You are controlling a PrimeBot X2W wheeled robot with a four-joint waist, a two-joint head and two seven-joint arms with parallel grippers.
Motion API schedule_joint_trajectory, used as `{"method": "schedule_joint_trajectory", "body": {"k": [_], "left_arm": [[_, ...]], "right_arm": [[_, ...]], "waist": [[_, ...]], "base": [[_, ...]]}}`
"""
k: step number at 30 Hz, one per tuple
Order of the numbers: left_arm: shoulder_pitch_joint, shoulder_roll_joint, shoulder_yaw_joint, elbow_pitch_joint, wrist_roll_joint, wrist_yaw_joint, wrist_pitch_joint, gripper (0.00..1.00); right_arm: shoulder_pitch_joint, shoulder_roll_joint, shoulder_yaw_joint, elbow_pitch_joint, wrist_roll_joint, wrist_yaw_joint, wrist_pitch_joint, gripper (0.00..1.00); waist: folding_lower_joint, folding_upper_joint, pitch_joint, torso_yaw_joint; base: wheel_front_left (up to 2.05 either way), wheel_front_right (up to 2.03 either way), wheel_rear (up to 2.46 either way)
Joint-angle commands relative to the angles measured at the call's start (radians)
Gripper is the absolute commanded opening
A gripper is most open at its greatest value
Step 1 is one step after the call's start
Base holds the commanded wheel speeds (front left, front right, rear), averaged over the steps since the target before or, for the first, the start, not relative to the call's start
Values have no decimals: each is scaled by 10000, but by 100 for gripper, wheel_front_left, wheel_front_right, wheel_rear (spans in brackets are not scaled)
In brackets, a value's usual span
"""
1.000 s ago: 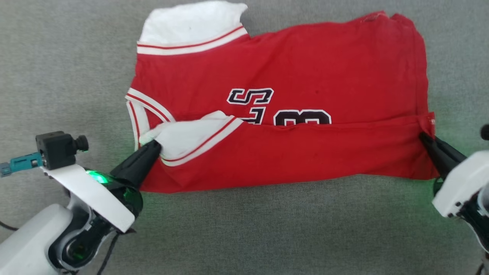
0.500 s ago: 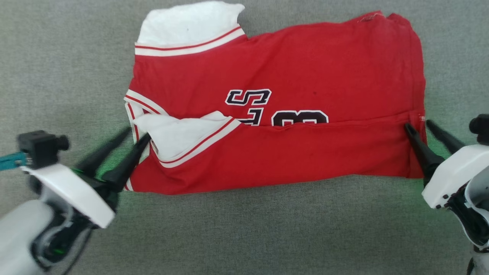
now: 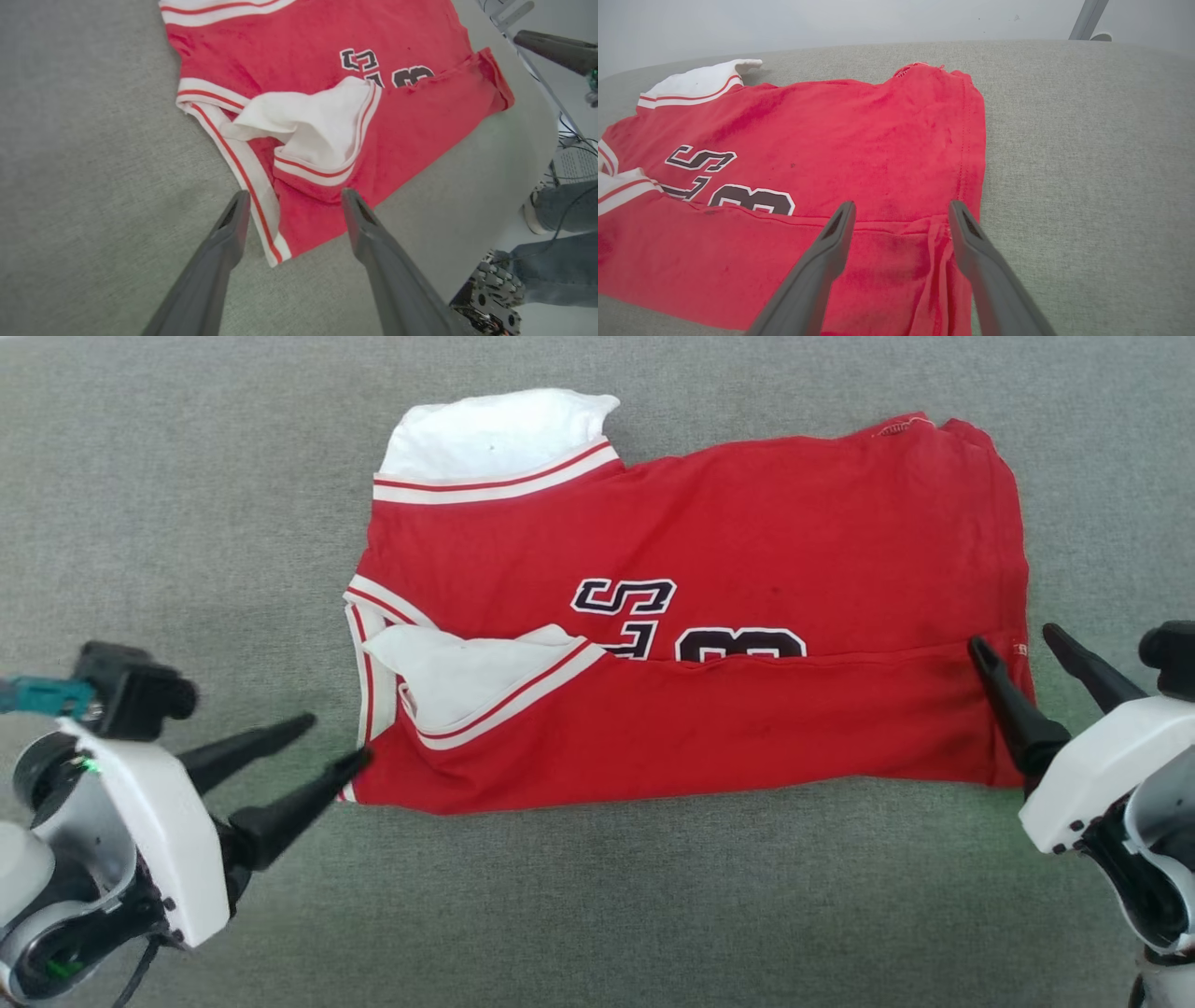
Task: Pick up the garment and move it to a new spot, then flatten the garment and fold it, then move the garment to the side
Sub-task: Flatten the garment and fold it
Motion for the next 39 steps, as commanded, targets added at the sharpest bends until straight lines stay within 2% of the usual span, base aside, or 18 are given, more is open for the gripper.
{"method": "schedule_joint_trajectory", "body": {"k": [1,8,13,18,19,20,21,22,23,26,32,38,39], "left_arm": [[-212,74,-82,-2,75,56,370,100],[-633,-295,-294,844,-1011,-82,2000,100],[-762,-572,-373,1747,-1774,-262,2737,100],[-608,-659,-604,2081,-2267,-327,3361,100],[-567,-700,-640,2134,-2342,-323,3452,96],[-543,-728,-691,2168,-2324,-332,3520,67],[-525,-759,-729,2217,-2330,-339,3550,42],[-521,-804,-779,2232,-2270,-333,3575,24],[-506,-874,-798,2197,-2263,-336,3553,0],[-476,-977,-680,2043,-2301,-333,3280,0],[-432,-1043,-674,1708,-2050,-337,2831,0],[-580,-1257,-605,1518,-1932,-338,2429,0],[-590,-1299,-639,1529,-1914,-338,2399,0]], "right_arm": [[-73,62,44,-28,-43,-5,4,100],[-249,169,252,95,88,-5,-168,100],[-398,303,234,302,141,-5,-340,100],[-457,335,268,439,176,-5,-451,100],[-457,327,285,473,169,-5,-444,100],[-464,313,311,498,176,-5,-434,100],[-473,279,349,525,187,-5,-390,100],[-471,233,394,548,193,-5,-319,100],[-476,167,450,551,196,-5,-238,100],[-426,-148,704,540,250,-5,343,100],[-255,-1131,1205,314,540,-5,2477,100],[-512,-1448,1565,632,885,-5,3925,100],[-560,-1442,1599,685,928,-5,3969,47]], "waist": [[0,-1,48,-64],[0,-1,366,-461],[0,-1,538,-736],[0,-1,616,-889],[0,-1,627,-912],[0,-1,641,-934],[0,-1,653,-953],[0,-1,662,-963],[0,-1,671,-972],[0,-1,699,-983],[0,-1,750,-838],[0,-1,934,-640],[0,-1,940,-602]], "base": [[0,0,0],[0,0,0],[0,0,0],[0,0,0],[0,0,0],[0,0,0],[0,0,0],[0,0,0],[0,0,0],[0,0,0],[0,0,0],[0,0,0],[0,0,0]]}}
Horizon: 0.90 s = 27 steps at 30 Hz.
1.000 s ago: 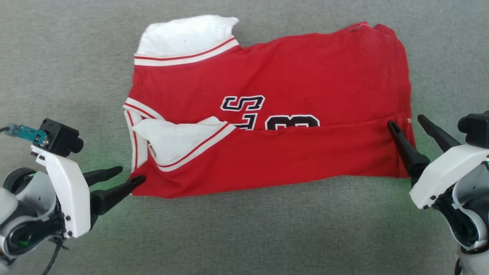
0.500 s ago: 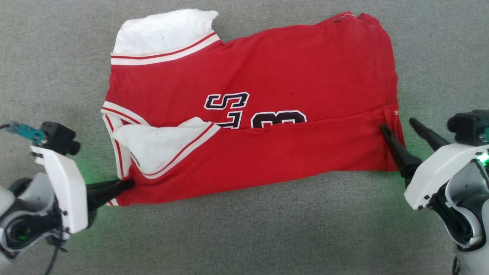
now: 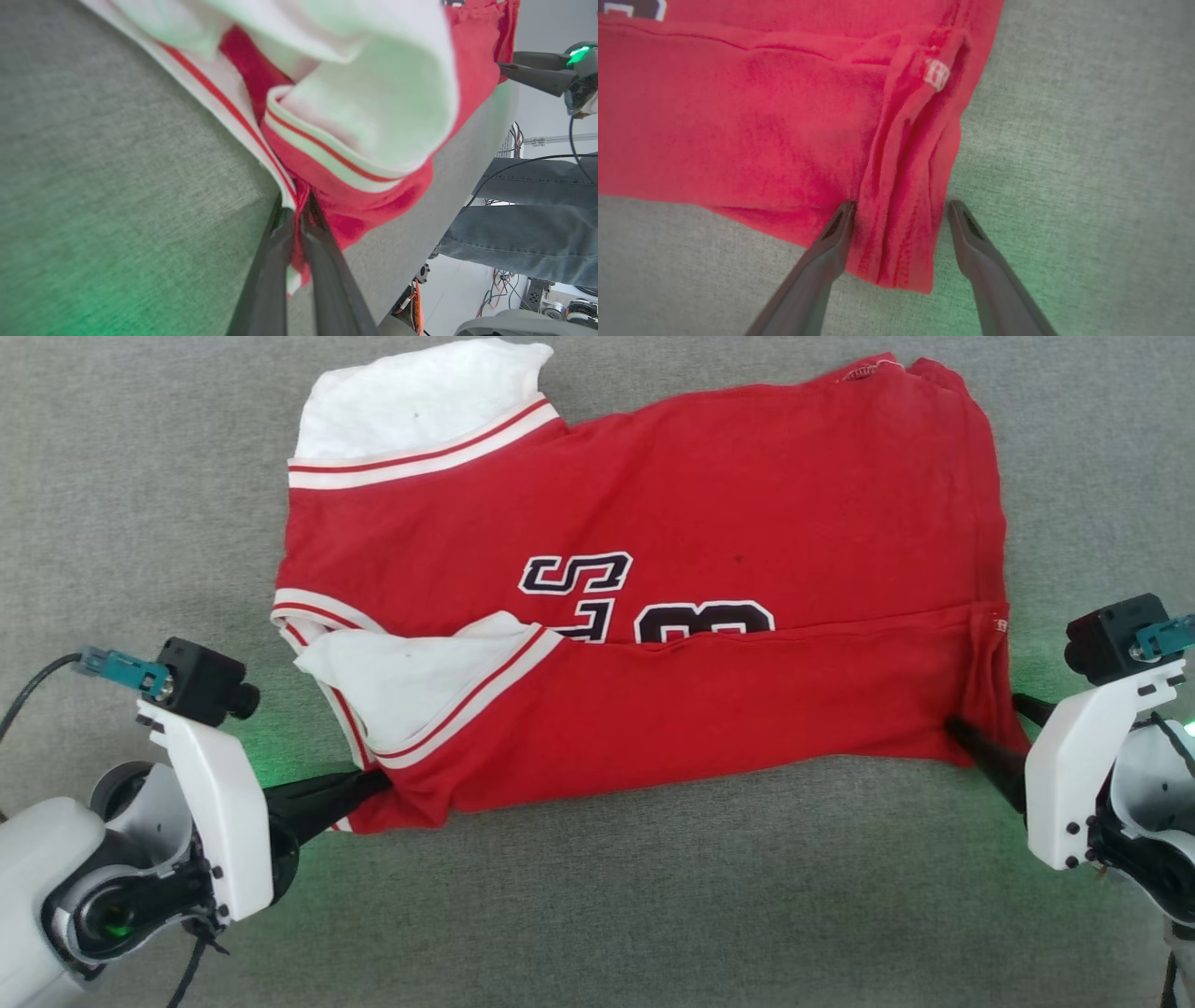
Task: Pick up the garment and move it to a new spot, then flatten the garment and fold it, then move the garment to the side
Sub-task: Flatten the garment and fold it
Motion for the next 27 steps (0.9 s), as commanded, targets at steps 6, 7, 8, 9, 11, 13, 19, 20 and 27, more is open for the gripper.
{"method": "schedule_joint_trajectory", "body": {"k": [6,7,8,9,11,13,19,20,27], "left_arm": [[366,48,-197,-205,80,14,-461,0],[443,120,-206,-327,94,14,-559,0],[540,215,-232,-461,102,14,-649,0],[670,352,-261,-597,113,14,-745,0],[901,621,-283,-857,146,14,-961,0],[1142,866,-330,-1153,218,14,-1203,0],[1753,1398,-478,-1783,282,13,-1669,0],[1860,1477,-509,-1901,284,13,-1741,0],[2143,1442,-432,-2027,411,55,-2377,34]], "right_arm": [[307,-107,-90,-57,263,-8,-142,0],[448,-163,-182,-153,282,-8,-144,0],[602,-218,-255,-285,293,-8,-117,0],[753,-265,-315,-439,329,-8,-62,0],[1086,-378,-474,-745,389,-7,55,0],[1511,-500,-604,-1060,420,-7,264,0],[2485,-558,-1034,-1952,510,-7,722,0],[2669,-537,-1116,-2087,535,-7,819,0],[2868,-192,-1631,-2750,201,-7,230,100]], "waist": [[0,0,-197,235],[0,0,-253,266],[0,0,-306,290],[0,0,-354,310],[0,0,-426,344],[0,0,-487,381],[0,0,-583,444],[0,0,-594,452],[0,0,-687,510]], "base": [[0,0,0],[0,0,0],[0,0,0],[0,0,0],[0,0,0],[0,0,0],[0,0,0],[0,0,0],[0,0,0]]}}
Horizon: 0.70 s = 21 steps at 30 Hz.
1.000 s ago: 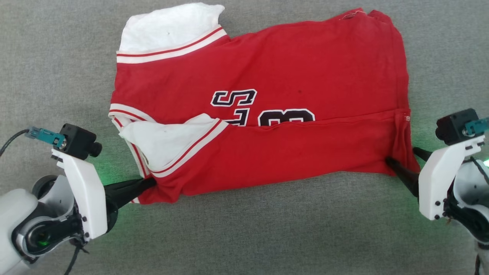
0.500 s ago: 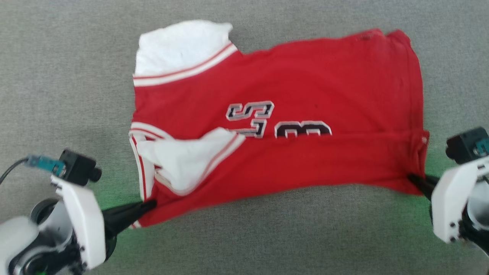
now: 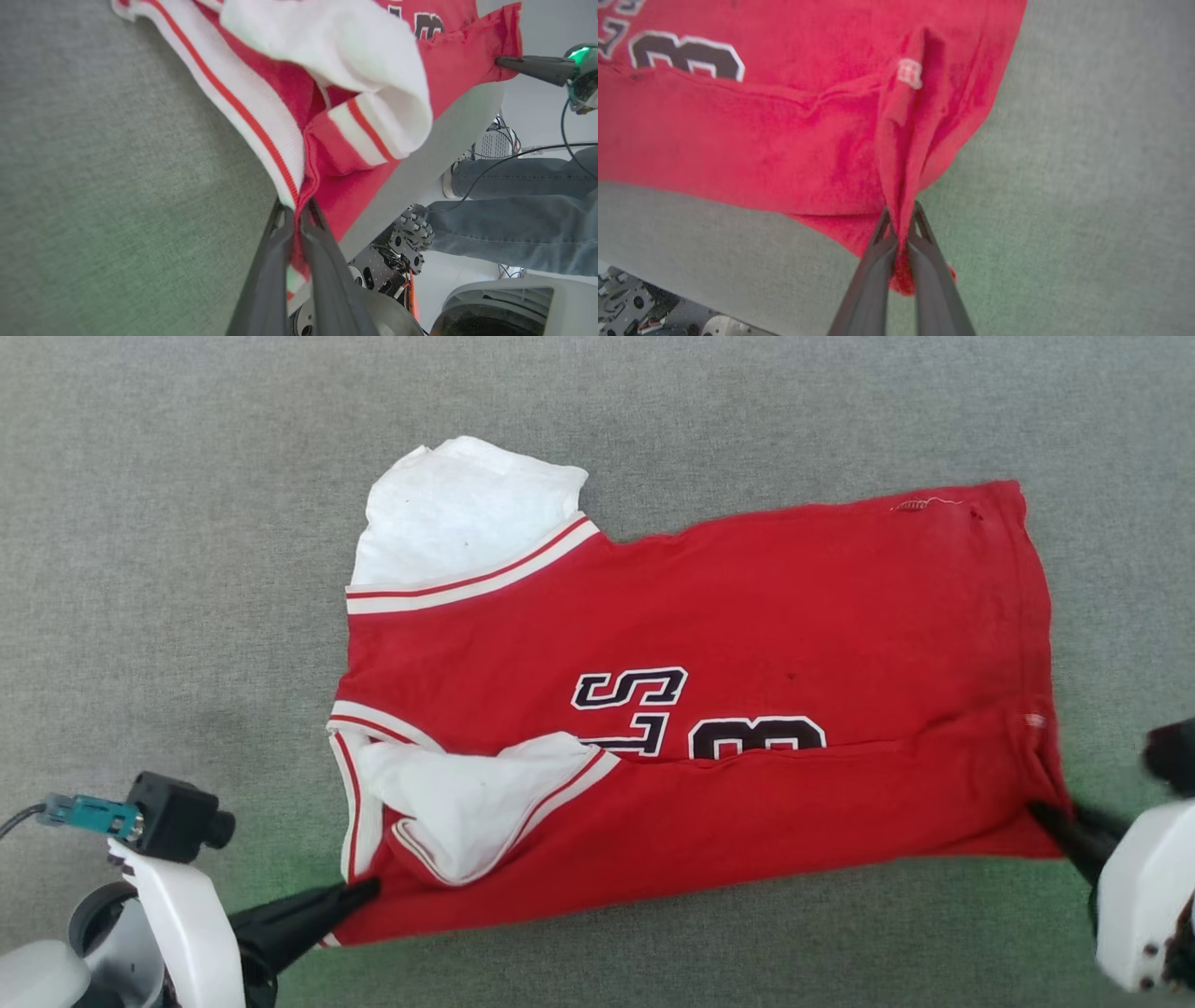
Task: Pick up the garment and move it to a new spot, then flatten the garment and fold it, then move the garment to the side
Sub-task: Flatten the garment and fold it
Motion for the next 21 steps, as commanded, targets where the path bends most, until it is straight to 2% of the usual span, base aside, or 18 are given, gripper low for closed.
{"method": "schedule_joint_trajectory", "body": {"k": [1,2,6,9,13,16,21], "left_arm": [[96,-6,87,51,172,25,-118,49],[72,21,138,91,225,28,-243,100],[-67,215,442,123,203,78,-720,100],[-469,259,900,293,432,245,-1292,100],[-1280,-128,1666,1084,785,406,-2194,100],[-2170,-667,2197,2014,920,381,-2651,100],[-3801,-1358,2347,4035,1875,531,-2380,100]], "right_arm": [[-138,100,-134,-61,-147,-11,-193,100],[-189,161,-132,-129,-230,-8,-369,100],[-611,509,-251,-365,-726,-9,-1353,100],[-1071,901,-183,-368,-1221,-9,-2548,100],[-1677,1466,159,-101,-1925,-9,-4511,100],[-2086,1886,381,279,-2401,-11,-5928,100],[-2683,2610,569,900,-2792,-9,-7539,100]], "waist": [[0,0,-34,2],[0,0,-63,-12],[0,0,-134,-141],[0,0,-103,-323],[0,0,50,-675],[0,0,206,-1043],[0,0,474,-1762]], "base": [[0,0,0],[0,0,0],[0,0,0],[0,0,0],[0,0,0],[0,0,0],[0,0,0]]}}
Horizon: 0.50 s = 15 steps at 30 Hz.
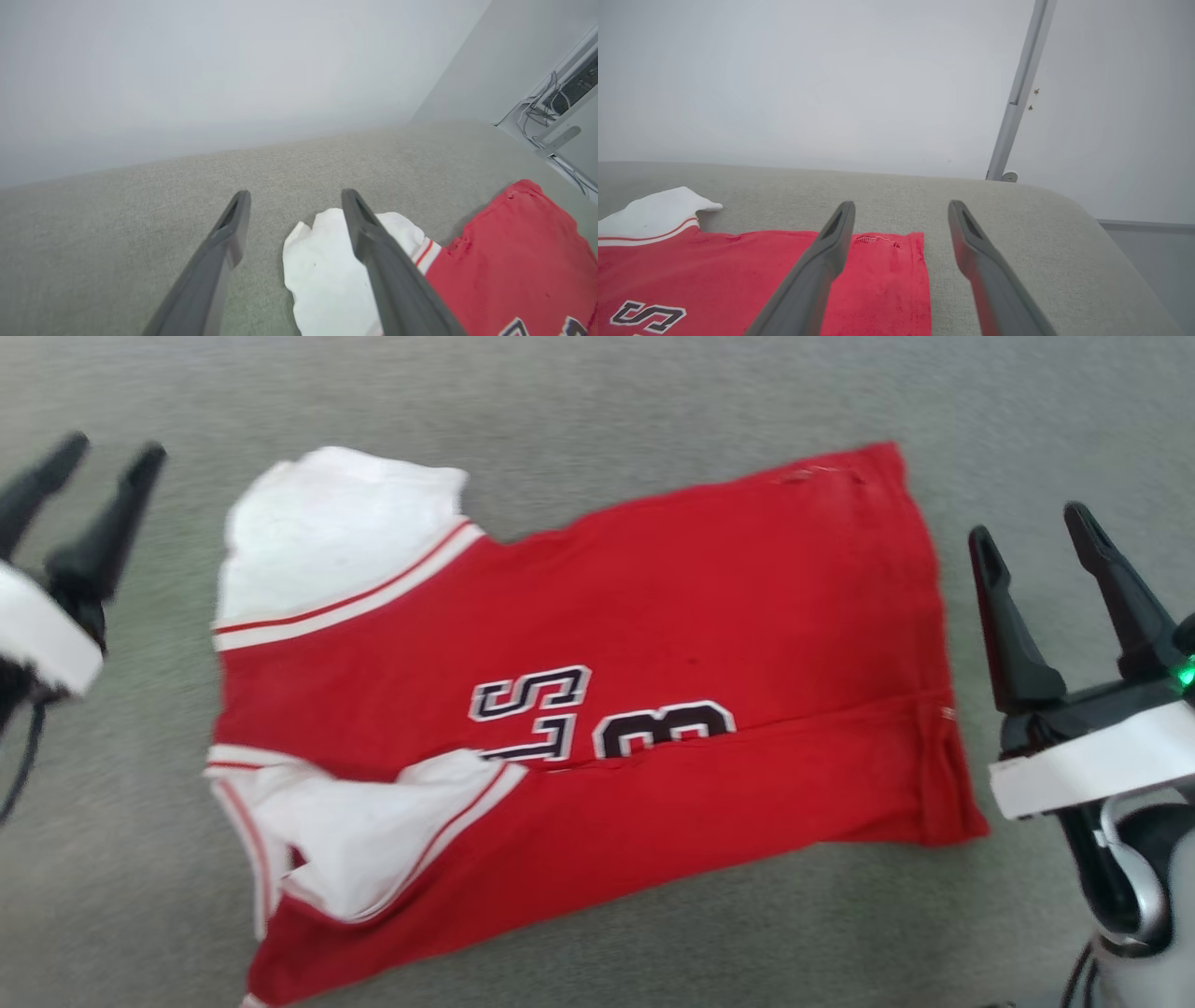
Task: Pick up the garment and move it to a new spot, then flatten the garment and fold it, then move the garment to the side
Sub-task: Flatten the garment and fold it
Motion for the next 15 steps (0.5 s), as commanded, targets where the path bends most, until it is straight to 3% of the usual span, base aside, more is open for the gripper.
{"method": "schedule_joint_trajectory", "body": {"k": [1,4,8,13,15], "left_arm": [[-413,-183,-78,376,244,-75,264,100],[-1238,-472,-459,1507,579,-159,1343,100],[-2110,-696,-1054,2717,502,-379,3529,100],[-2694,-867,-1553,3325,-111,-576,5883,100],[-2785,-868,-1672,3301,-161,-595,6234,100]], "right_arm": [[-120,135,31,142,-41,-7,-213,100],[-238,317,110,333,-149,-5,-579,100],[-190,483,120,589,-127,-7,-763,100],[-91,517,172,800,-33,-5,-820,100],[-91,504,174,806,-24,-5,-832,100]], "waist": [[0,0,229,-416],[0,0,380,-753],[0,0,525,-1046],[0,0,663,-1191],[0,0,693,-1194]], "base": [[0,0,0],[0,0,0],[0,0,0],[0,0,0],[0,0,0]]}}
